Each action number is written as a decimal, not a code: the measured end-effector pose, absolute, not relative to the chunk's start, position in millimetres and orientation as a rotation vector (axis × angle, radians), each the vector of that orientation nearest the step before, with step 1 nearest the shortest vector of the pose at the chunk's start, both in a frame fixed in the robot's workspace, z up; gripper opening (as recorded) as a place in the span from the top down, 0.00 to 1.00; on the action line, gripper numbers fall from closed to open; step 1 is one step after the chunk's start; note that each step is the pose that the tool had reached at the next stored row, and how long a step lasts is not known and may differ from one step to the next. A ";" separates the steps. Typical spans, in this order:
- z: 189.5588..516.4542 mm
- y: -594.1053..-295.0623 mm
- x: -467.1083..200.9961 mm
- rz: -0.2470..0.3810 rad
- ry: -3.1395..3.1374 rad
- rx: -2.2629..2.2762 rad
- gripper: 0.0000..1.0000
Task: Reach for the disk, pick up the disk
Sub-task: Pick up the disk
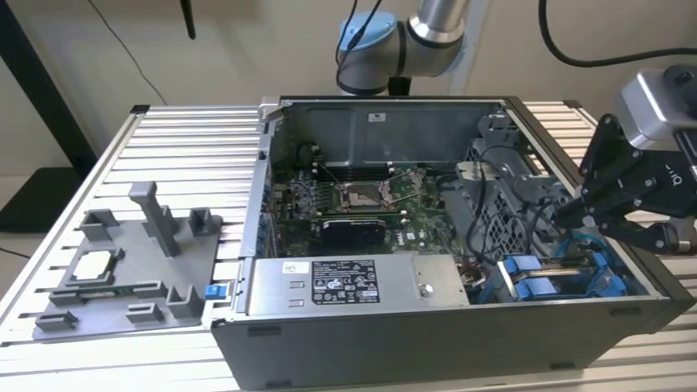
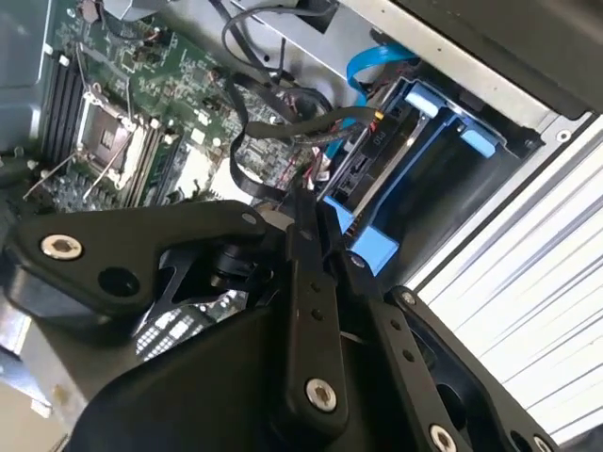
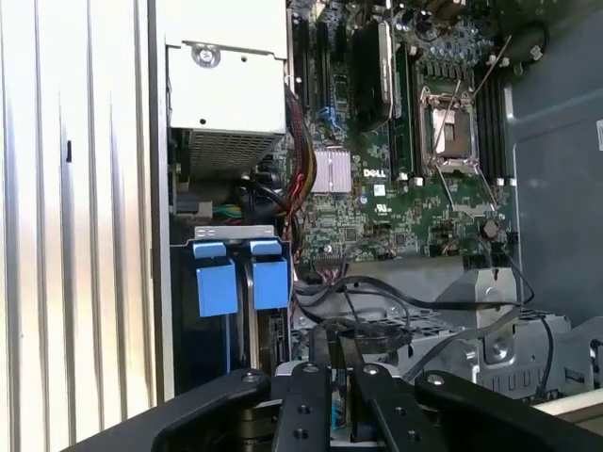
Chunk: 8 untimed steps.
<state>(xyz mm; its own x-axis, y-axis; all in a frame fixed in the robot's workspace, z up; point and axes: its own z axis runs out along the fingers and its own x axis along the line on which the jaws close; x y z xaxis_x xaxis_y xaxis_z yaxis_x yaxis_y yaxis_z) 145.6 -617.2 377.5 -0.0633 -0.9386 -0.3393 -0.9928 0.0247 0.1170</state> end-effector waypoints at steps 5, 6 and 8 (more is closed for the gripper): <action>375.1 -619.3 144.9 0.486 2.102 -2.050 1.00; 374.4 -619.5 144.7 0.486 2.098 -2.055 1.00; 372.4 -619.8 144.3 0.488 2.088 -2.068 1.00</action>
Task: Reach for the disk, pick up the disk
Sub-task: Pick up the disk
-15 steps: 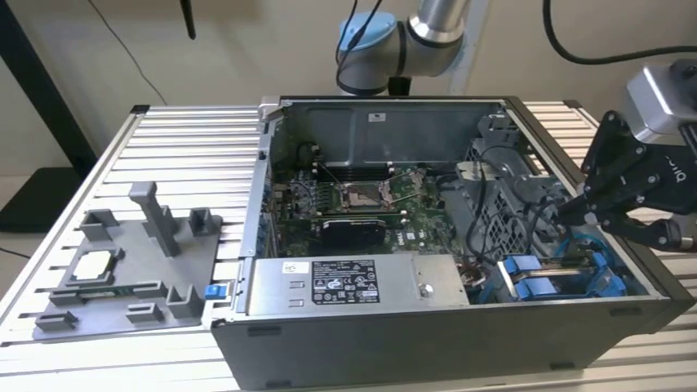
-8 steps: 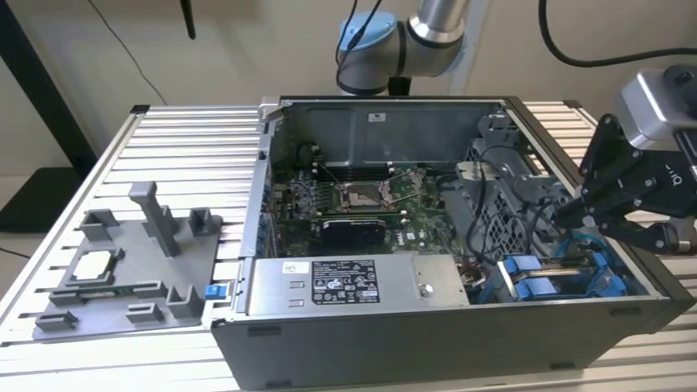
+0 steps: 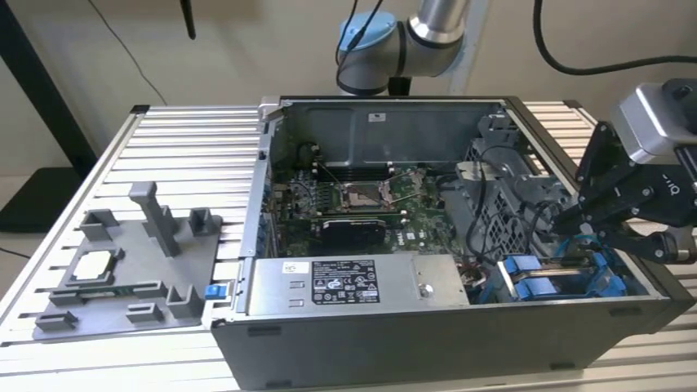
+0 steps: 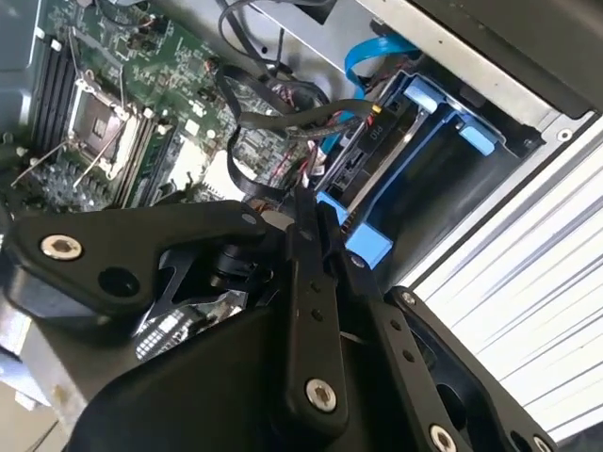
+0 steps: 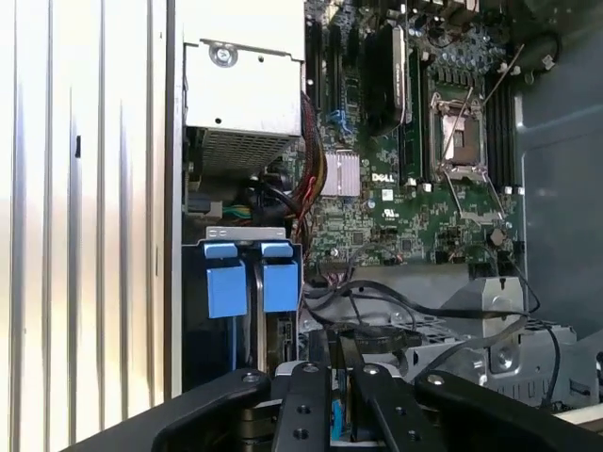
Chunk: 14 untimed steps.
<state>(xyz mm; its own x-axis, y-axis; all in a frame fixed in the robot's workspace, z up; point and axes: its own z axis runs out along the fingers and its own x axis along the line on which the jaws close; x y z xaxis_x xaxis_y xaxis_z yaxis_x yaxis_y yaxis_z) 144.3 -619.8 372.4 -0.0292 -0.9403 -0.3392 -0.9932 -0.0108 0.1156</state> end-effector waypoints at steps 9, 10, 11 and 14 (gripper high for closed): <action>368.4 -620.1 144.3 0.454 1.980 -2.162 1.00; 368.1 -620.1 144.3 0.443 1.965 -2.170 1.00; 367.7 -620.6 144.2 0.436 1.955 -2.176 1.00; 366.7 -622.9 143.1 0.410 1.935 -2.179 1.00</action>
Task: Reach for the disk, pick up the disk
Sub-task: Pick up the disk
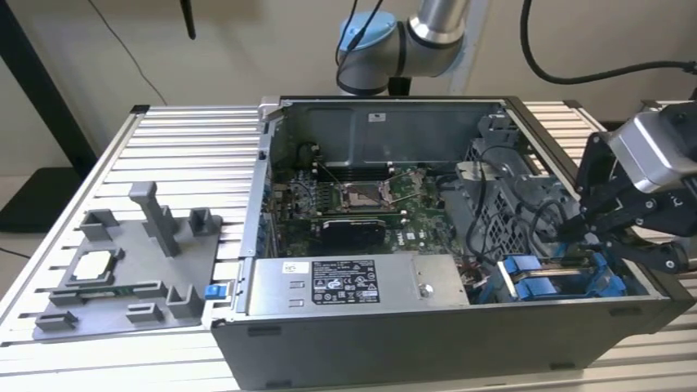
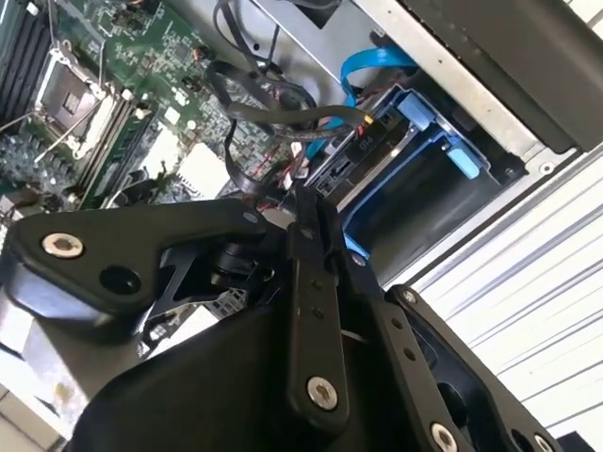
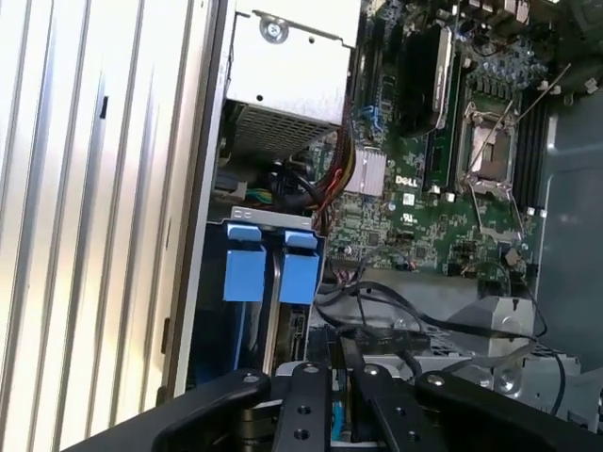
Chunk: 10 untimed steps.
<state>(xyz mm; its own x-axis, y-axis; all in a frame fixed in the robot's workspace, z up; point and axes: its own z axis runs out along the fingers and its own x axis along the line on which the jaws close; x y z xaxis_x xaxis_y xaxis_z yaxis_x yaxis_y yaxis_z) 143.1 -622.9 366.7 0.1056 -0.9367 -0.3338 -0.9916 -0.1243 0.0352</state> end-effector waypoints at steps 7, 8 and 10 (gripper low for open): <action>360.4 -624.4 132.0 0.336 1.905 -2.162 1.00; 359.2 -624.4 131.6 0.330 1.906 -2.157 1.00; 357.3 -624.4 131.4 0.319 1.917 -2.141 1.00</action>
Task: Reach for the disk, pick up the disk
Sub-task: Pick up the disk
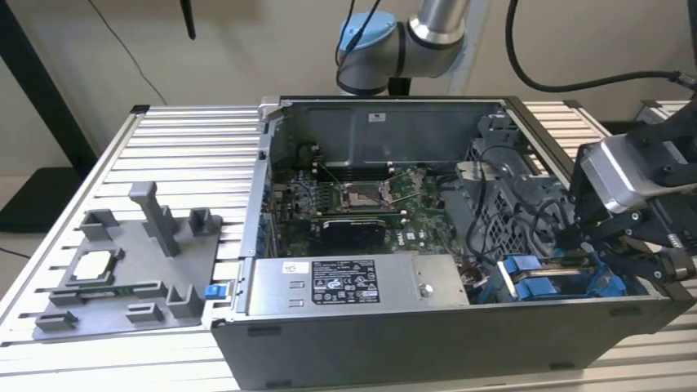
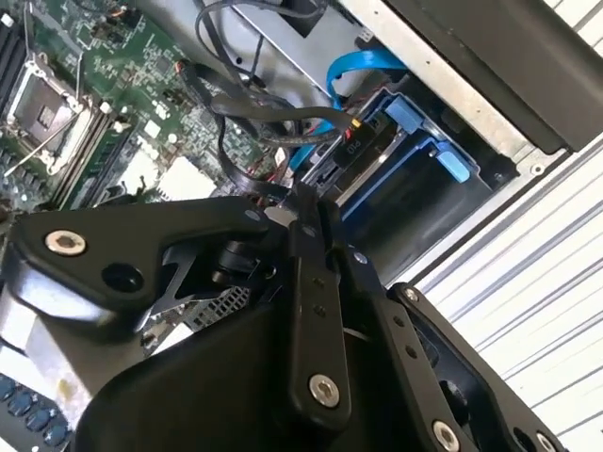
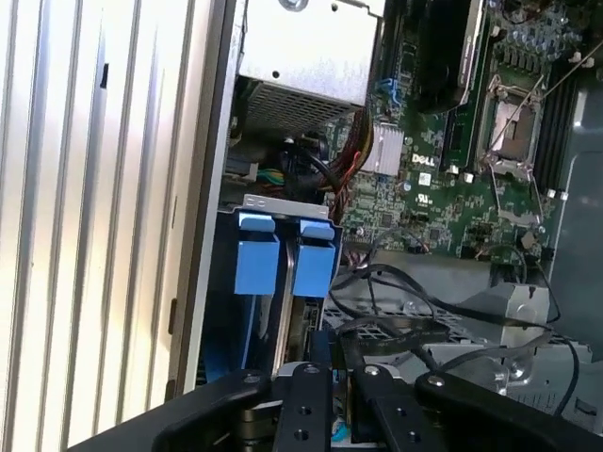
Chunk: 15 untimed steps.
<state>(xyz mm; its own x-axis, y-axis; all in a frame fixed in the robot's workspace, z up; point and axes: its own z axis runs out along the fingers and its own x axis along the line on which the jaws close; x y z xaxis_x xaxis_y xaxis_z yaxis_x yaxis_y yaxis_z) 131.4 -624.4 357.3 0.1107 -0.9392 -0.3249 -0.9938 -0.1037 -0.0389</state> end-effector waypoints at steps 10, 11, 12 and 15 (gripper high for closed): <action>345.2 -624.2 125.0 0.278 1.976 -2.065 1.00; 344.2 -624.3 122.8 0.277 1.976 -2.064 1.00; 344.0 -624.3 122.3 0.277 1.976 -2.064 1.00; 344.1 -624.2 122.3 0.277 1.976 -2.064 1.00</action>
<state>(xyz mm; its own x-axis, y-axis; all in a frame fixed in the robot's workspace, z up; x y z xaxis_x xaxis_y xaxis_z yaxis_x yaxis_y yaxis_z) 122.3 -624.2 344.1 0.0516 -0.9460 -0.3202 -0.9975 -0.0335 -0.0618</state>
